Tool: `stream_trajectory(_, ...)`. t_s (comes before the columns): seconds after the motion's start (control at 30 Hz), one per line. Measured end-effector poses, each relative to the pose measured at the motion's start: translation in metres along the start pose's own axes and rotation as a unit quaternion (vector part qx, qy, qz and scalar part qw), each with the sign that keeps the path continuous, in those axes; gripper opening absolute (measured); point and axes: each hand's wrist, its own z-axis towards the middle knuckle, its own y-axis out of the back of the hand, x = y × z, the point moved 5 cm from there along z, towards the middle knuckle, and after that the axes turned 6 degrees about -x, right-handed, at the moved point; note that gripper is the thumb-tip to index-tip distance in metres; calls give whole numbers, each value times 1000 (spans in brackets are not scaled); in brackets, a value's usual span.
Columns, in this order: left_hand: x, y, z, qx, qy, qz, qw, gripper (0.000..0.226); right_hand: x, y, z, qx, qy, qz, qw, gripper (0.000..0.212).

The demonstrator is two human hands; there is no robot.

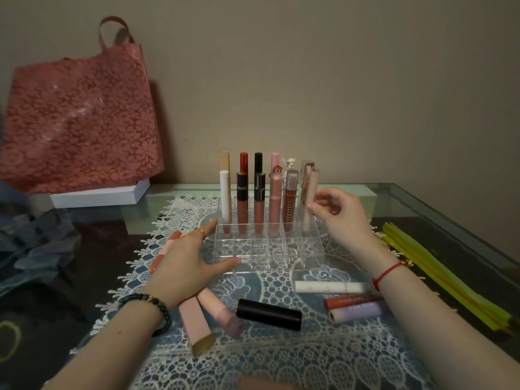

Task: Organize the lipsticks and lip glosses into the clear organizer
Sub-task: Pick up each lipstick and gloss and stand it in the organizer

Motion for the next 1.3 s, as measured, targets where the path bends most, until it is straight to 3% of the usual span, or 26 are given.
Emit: stream_trajectory(1.3,-3,1,0,0,-5,3,1000,106,-5,-1,-4,19,-17,-27,999,30)
